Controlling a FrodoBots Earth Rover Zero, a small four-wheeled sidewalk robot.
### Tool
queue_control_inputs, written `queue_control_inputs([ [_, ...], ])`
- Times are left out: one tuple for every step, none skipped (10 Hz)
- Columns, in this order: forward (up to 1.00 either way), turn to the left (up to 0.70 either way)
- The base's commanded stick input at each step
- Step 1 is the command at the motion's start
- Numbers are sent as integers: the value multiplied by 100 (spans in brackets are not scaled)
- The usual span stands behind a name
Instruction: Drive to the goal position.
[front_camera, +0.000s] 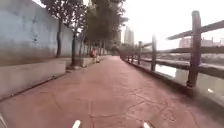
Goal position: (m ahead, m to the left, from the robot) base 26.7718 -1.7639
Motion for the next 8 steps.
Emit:
queue_control_inputs([
  [70,0],
  [70,0],
  [70,0],
  [70,0],
  [70,0],
  [70,0],
  [70,0],
  [70,0],
])
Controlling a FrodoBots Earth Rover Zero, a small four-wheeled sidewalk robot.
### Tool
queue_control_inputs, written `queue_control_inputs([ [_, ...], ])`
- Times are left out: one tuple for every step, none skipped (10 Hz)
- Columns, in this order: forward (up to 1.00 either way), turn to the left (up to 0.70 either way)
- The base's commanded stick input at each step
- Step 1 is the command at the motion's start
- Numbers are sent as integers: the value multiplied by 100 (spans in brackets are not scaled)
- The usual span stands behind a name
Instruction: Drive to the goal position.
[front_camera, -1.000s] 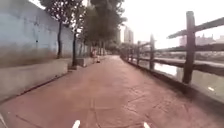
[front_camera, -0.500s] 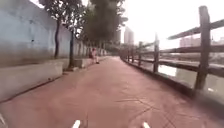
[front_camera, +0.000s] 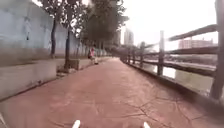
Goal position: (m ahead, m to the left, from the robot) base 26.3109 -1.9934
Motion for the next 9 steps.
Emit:
queue_control_inputs([
  [70,0],
  [70,0],
  [70,0],
  [70,0],
  [70,0],
  [70,0],
  [70,0],
  [70,0],
  [70,0],
])
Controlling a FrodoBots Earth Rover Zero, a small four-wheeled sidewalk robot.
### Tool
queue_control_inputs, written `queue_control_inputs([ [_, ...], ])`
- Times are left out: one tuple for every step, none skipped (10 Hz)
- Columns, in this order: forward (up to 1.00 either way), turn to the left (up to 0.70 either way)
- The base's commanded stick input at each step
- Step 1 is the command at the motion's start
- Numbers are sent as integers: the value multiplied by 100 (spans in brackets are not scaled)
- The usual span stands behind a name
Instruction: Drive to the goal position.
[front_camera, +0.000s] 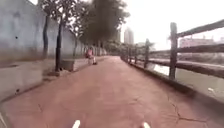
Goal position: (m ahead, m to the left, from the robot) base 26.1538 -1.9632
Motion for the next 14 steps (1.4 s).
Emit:
queue_control_inputs([
  [70,0],
  [70,0],
  [70,0],
  [70,0],
  [70,0],
  [70,0],
  [70,0],
  [70,0],
  [70,0],
  [70,0],
  [70,0],
  [70,0],
  [70,0],
  [70,0],
])
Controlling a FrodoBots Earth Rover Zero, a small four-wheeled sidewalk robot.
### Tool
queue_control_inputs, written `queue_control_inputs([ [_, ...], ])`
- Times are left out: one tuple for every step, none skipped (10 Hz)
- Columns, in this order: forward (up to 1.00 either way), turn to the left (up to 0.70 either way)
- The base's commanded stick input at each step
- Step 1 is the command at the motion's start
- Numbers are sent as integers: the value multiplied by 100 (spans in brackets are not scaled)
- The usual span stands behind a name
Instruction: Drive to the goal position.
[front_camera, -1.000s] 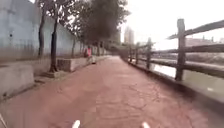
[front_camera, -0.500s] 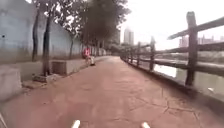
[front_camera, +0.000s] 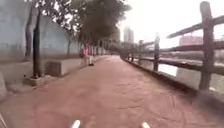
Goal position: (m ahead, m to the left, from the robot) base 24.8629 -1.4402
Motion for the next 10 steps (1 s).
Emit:
queue_control_inputs([
  [70,0],
  [70,0],
  [70,0],
  [70,0],
  [70,0],
  [70,0],
  [70,0],
  [70,0],
  [70,0],
  [70,0],
])
